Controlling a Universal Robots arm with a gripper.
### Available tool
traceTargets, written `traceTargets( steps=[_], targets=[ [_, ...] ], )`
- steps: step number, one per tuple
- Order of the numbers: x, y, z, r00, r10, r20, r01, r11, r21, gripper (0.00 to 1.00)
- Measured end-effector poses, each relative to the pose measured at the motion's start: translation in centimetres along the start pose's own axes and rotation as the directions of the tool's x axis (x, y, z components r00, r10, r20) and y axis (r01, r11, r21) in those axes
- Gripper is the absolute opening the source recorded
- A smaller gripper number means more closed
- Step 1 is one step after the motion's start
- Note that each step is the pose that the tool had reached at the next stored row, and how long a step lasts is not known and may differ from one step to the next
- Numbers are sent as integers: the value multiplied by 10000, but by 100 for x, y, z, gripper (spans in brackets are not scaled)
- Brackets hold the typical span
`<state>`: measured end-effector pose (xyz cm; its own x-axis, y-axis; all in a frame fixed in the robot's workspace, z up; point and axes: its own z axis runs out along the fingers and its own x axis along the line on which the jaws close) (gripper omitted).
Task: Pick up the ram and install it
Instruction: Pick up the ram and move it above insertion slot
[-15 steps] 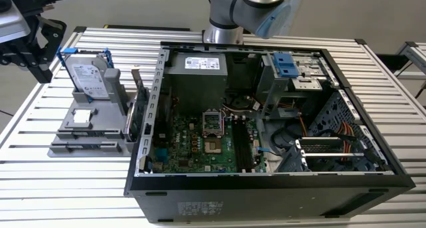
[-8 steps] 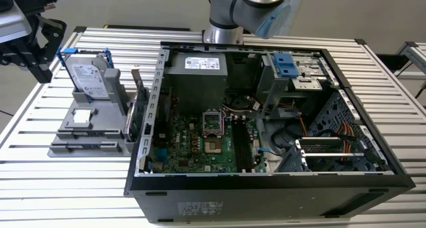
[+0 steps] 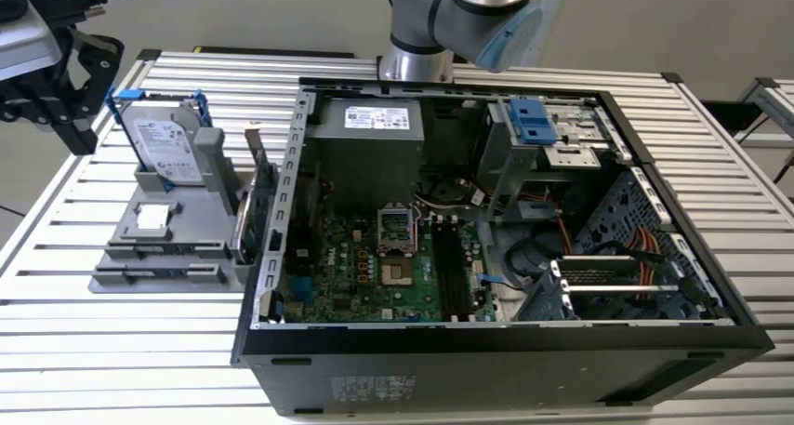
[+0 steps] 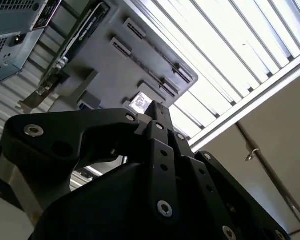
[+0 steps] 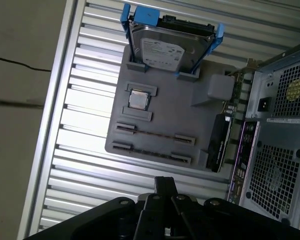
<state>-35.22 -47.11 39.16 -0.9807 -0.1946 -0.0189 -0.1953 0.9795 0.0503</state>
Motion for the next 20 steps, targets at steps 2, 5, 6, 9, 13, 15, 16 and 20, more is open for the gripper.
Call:
traceTargets(
  steps=[2,5,6,9,13,15,16,20],
  targets=[
    [0,0,0,10000,-35,-2,35,10000,-1,0],
    [0,1,0,10000,-91,-5,91,10000,-2,0],
    [0,1,0,9999,-109,-6,109,9999,-2,0],
    [0,2,0,9999,-167,-8,167,9999,-3,0],
    [0,2,0,9997,-242,-12,242,9997,-5,0],
    [0,2,0,9996,-279,-14,279,9996,-5,0],
    [0,3,0,9996,-296,-15,296,9996,-6,0],
    [-1,4,0,9993,-369,-18,369,9993,-7,0]
  ],
)
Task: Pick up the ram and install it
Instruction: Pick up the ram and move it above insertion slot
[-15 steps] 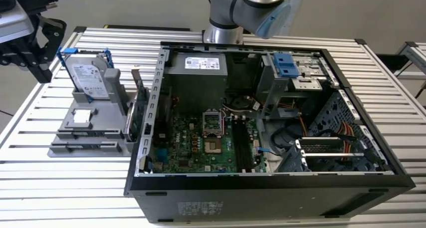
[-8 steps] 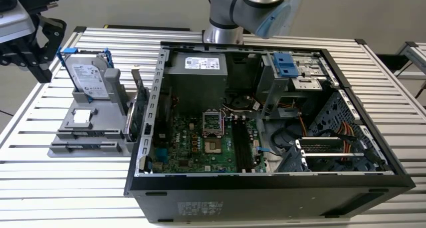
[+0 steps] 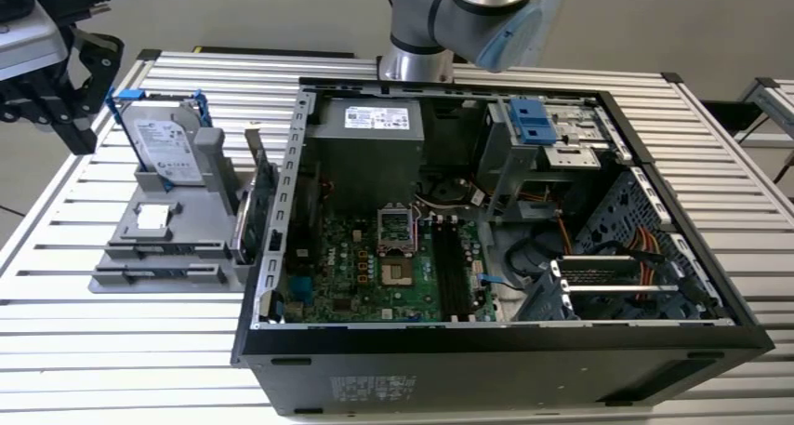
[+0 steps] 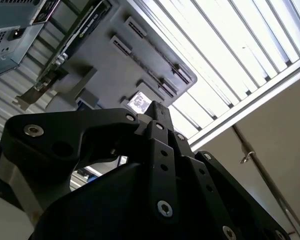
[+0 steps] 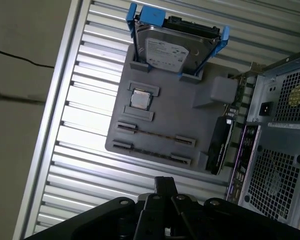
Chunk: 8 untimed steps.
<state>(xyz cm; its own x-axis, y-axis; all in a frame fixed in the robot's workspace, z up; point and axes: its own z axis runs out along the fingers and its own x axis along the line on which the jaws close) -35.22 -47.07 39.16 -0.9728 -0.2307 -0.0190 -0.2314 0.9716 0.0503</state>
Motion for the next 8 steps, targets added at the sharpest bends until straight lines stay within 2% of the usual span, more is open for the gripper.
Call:
traceTargets(
  steps=[8],
  targets=[
    [0,1,0,9999,-150,-8,150,9999,-3,0]
  ],
)
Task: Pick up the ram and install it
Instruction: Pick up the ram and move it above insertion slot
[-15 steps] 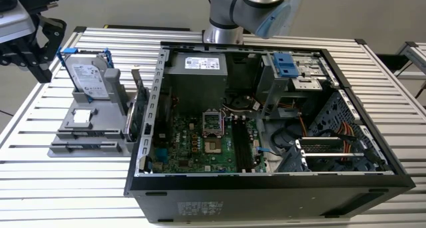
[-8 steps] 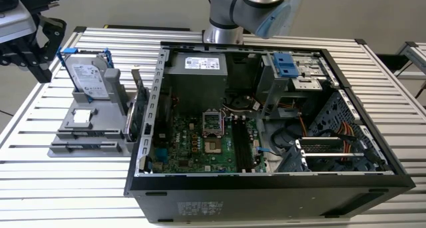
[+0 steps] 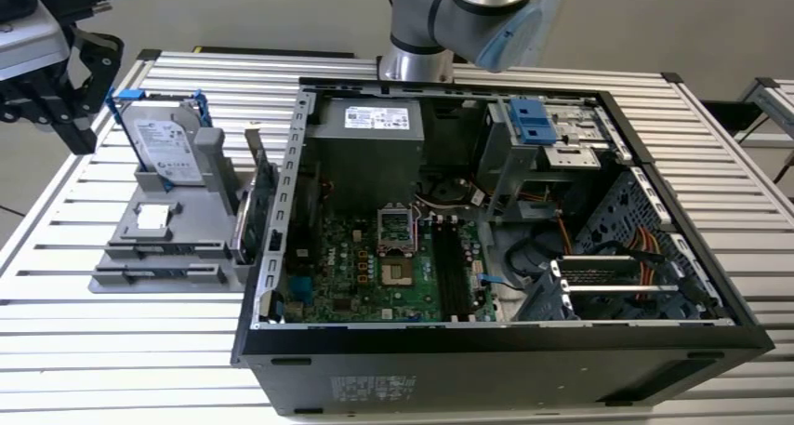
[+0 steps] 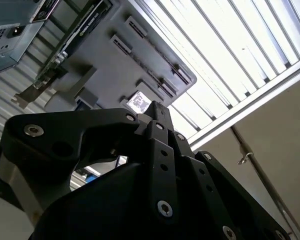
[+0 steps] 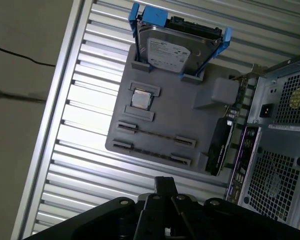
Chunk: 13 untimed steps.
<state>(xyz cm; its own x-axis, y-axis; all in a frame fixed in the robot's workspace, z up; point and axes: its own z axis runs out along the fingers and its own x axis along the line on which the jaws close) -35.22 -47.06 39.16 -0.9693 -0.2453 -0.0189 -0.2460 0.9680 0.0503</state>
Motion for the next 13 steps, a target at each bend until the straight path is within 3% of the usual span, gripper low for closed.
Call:
traceTargets(
  steps=[13],
  targets=[
    [-1,4,0,9997,-241,-12,241,9997,-5,0]
  ],
)
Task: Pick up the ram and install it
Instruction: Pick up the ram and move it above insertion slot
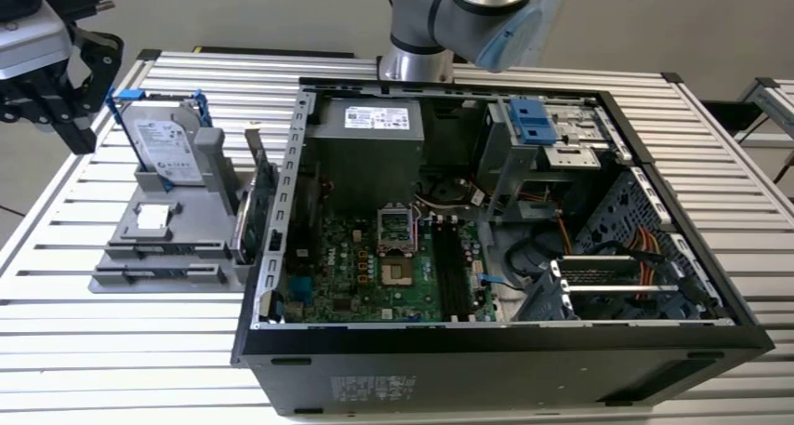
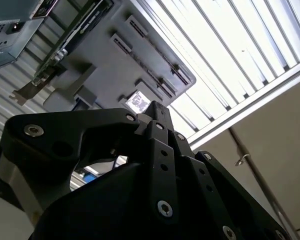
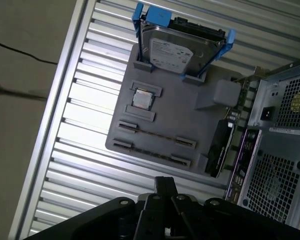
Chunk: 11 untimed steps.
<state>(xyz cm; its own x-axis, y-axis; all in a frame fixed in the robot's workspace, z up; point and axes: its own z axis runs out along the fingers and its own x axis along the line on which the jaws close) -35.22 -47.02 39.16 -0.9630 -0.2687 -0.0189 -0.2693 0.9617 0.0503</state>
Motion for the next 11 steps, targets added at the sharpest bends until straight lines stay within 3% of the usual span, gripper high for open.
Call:
traceTargets(
  steps=[11],
  targets=[
    [-1,2,0,9998,-193,-10,193,9998,-3,0]
  ],
)
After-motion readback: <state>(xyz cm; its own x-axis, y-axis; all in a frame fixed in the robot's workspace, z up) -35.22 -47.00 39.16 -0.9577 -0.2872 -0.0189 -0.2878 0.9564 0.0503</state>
